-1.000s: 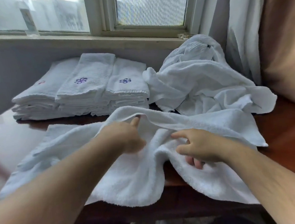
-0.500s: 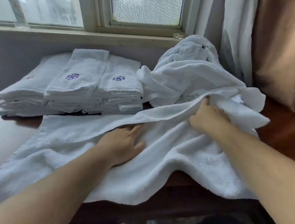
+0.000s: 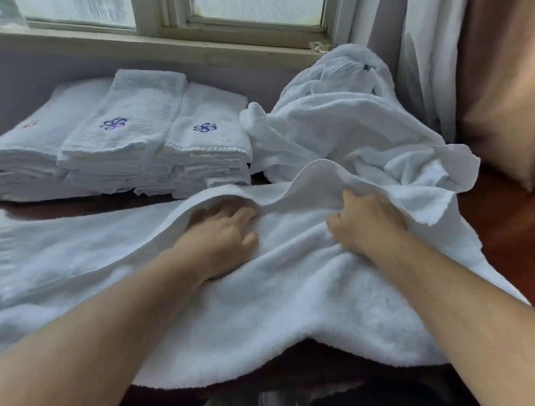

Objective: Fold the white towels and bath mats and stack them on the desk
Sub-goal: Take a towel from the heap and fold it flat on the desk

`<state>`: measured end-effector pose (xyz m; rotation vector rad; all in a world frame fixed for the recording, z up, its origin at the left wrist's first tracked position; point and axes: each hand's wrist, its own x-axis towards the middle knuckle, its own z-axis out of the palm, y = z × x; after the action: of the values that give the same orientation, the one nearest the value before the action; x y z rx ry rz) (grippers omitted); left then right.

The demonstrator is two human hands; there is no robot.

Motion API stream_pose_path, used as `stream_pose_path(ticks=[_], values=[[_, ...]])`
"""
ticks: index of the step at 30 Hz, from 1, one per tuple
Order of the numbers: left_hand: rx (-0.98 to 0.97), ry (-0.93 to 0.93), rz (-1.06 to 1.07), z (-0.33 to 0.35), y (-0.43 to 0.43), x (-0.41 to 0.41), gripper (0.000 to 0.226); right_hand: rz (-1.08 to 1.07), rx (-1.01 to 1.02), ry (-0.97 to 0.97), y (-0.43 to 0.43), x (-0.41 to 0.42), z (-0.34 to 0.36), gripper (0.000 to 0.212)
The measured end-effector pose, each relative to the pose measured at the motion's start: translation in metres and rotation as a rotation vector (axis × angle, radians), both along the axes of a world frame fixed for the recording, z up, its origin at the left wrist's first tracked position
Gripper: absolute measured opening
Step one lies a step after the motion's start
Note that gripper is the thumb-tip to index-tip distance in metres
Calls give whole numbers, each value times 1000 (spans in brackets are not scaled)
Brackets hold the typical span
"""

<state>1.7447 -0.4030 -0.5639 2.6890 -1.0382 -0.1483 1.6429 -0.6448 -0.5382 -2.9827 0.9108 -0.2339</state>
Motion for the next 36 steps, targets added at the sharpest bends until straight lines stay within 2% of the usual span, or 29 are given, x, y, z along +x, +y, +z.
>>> stream_pose_path(ticks=[2,3,5,8,10,12,14,16,20,22,24,26,27,29,32,34,36], values=[[57,76,-106,6,8,8,63,-29,27,99,-8,8,20,60],[77,84,-120,9,11,12,65,-47,29,110,-13,12,30,59],[64,20,-128,15,17,20,71,-62,-23,132,-21,18,39,50],[-42,-55,-168,14,22,19,73,-116,-68,204,-10,26,23,51],[-64,-20,-186,8,24,11,72,2,-15,68,15,35,0,46],[-116,-25,-171,3,25,7,64,185,128,-133,43,45,-19,41],[-231,-108,-127,5,26,3,48,260,250,-210,61,50,-24,43],[-284,-218,-30,8,30,-4,32,265,250,-178,66,52,-26,48],[-62,-282,267,8,50,-13,37,142,157,-14,71,48,-22,56],[70,-237,428,11,68,-11,40,74,55,-35,91,48,-14,63],[184,-133,582,15,90,-7,57,283,-22,-191,124,53,-8,59],[244,-61,665,19,111,-2,79,579,25,-222,158,58,-11,42],[250,-58,678,20,121,1,85,654,73,-184,170,59,-15,34],[221,-102,682,21,138,7,84,634,134,-115,179,61,-20,33],[134,-267,587,17,159,22,55,561,113,-86,176,61,-23,35],[39,-185,508,13,166,33,45,541,112,-69,174,62,-25,34],[33,-36,479,10,166,42,57,530,129,-65,174,59,-26,37]])
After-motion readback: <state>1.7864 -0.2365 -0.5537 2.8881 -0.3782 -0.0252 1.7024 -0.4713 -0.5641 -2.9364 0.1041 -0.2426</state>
